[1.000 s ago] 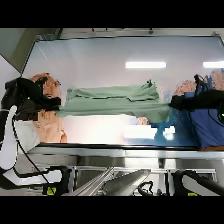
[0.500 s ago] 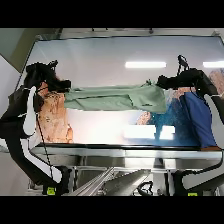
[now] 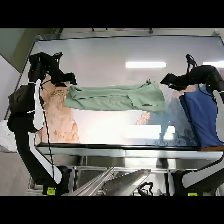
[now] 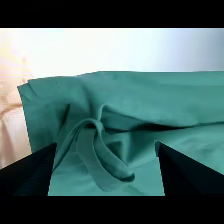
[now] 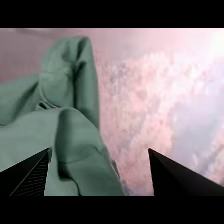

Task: Fold the shirts.

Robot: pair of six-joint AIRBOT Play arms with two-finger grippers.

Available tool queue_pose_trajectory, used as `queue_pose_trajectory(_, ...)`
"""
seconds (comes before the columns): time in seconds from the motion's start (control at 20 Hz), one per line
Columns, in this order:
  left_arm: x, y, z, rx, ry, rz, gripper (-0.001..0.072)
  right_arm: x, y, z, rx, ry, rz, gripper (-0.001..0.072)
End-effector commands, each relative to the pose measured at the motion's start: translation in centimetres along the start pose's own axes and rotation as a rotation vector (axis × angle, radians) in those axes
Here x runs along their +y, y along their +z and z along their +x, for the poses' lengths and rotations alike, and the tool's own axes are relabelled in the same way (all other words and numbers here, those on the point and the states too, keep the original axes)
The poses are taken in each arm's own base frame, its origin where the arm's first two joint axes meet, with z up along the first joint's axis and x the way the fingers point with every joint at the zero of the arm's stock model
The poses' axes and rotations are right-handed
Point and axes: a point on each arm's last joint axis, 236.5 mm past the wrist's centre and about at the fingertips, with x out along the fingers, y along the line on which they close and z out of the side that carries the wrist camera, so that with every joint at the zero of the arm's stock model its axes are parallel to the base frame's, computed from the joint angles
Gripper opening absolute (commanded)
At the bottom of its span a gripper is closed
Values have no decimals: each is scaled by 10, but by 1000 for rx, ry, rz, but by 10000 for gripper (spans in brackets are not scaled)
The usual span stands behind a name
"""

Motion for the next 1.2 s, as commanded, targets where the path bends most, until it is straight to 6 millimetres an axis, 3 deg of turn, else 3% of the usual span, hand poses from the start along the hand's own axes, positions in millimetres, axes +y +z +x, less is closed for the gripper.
queue_pose_trajectory(0.0, -7, -6, -34, -18, 1, 14, 695, -7, -40, 12, 185, 113, 54, 712)
queue_pose_trajectory(0.15, -9, -16, -63, -53, 3, 14, 694, 16, -58, 26, 256, 296, 37, 711)
queue_pose_trajectory(0.35, -16, -17, -98, -120, 0, 24, 694, 8, -72, 45, 306, 316, 60, 709)
queue_pose_trajectory(0.45, -35, -12, -110, -162, -60, 32, 694, 13, -73, 48, 310, 324, 48, 705)
queue_pose_trajectory(0.5, -49, -10, -114, -180, -107, 37, 686, 16, -72, 49, 306, 324, 35, 624)
queue_pose_trajectory(0.6, -84, -3, -117, -210, -219, 49, 342, 21, -65, 47, 294, 329, 14, 218)
queue_pose_trajectory(0.65, -97, -1, -117, -223, -245, 63, 209, 24, -63, 45, 291, 334, 4, 197)
queue_pose_trajectory(0.7, -108, 2, -116, -239, -242, 86, 172, 27, -61, 41, 295, 341, -7, 205)
queue_pose_trajectory(0.8, -130, 3, -116, -256, -255, 130, 173, 29, -54, 32, 292, 346, -9, 429)
queue_pose_trajectory(0.9, -145, -1, -114, -253, -263, 166, 173, 16, -40, 17, 256, 321, -3, 471)
queue_pose_trajectory(0.95, -149, -2, -114, -251, -266, 174, 173, 8, -35, 9, 243, 308, 0, 641)
queue_pose_trajectory(1.0, -152, -3, -114, -250, -268, 179, 173, 1, -35, 0, 243, 305, 5, 707)
queue_pose_trajectory(1.15, -153, -3, -114, -249, -269, 181, 172, -12, -41, -18, 270, 327, 26, 707)
